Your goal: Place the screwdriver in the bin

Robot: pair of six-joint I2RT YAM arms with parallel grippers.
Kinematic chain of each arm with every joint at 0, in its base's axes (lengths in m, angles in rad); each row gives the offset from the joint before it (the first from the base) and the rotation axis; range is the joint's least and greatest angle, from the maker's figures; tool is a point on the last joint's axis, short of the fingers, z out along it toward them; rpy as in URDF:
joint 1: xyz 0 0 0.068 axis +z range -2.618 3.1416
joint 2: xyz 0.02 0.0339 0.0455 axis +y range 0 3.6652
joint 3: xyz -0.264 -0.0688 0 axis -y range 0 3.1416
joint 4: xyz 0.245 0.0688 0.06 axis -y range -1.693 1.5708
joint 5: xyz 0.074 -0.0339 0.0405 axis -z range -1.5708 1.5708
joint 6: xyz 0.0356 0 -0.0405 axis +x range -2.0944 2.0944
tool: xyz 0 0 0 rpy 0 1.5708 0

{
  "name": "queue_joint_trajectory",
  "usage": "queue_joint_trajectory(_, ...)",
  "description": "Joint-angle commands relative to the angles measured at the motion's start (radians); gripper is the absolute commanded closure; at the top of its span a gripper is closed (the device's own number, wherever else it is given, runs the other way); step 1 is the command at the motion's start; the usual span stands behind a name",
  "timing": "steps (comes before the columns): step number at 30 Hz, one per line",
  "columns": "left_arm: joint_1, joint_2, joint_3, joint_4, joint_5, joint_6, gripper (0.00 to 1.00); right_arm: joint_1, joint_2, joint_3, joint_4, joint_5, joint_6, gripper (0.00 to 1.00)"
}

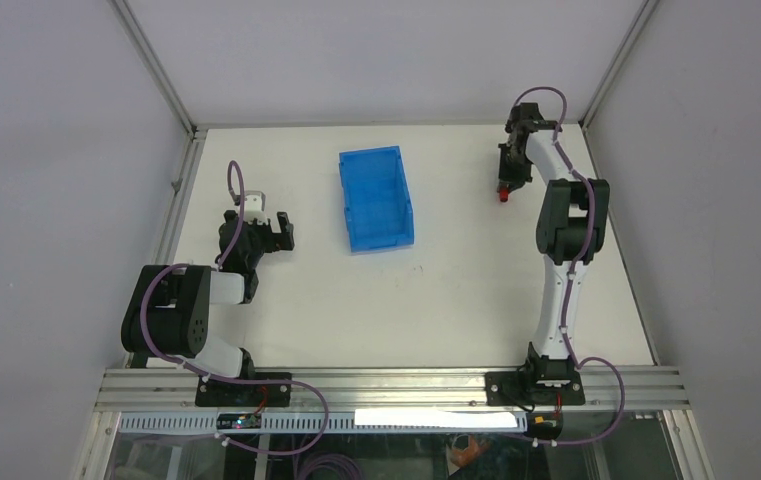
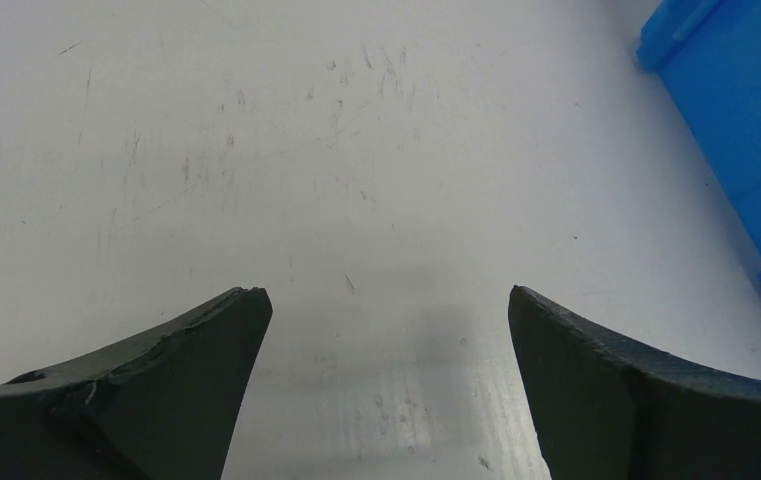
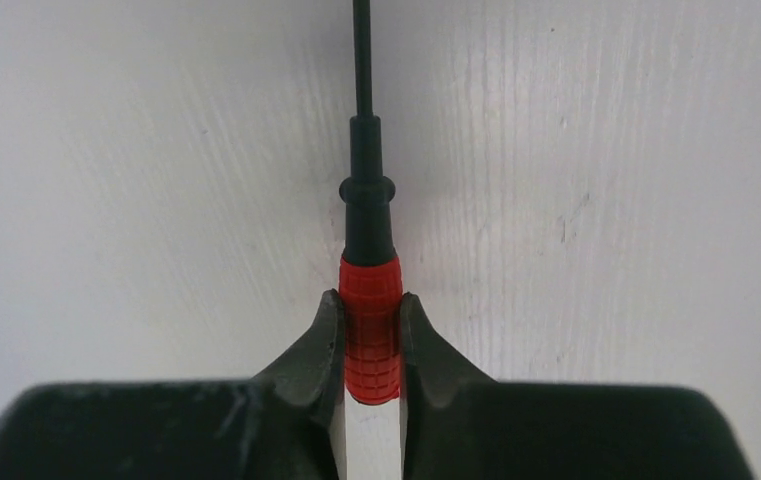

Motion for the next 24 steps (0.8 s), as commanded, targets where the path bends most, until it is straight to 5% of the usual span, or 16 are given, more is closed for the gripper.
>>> queue_joint_trajectory(1,0.005,-0.011,0.020,0.029,-0.007,-0.013,0.01,0.046,-0.187,0.113,-0.148,0.036,0.004,1.00)
queue_joint_trajectory(12,0.005,-0.010,0.021,0.029,-0.006,-0.013,0.01,0.421,-0.391,0.190,-0.249,0.032,0.014,1.00)
queue_joint_trajectory(19,0.005,-0.011,0.021,0.029,-0.008,-0.014,0.01,0.637,-0.350,0.147,-0.113,0.068,0.039,0.93)
queue_joint_trajectory(24,0.005,-0.010,0.020,0.029,-0.006,-0.013,0.01,0.678,-0.248,0.137,-0.041,0.077,0.083,0.90)
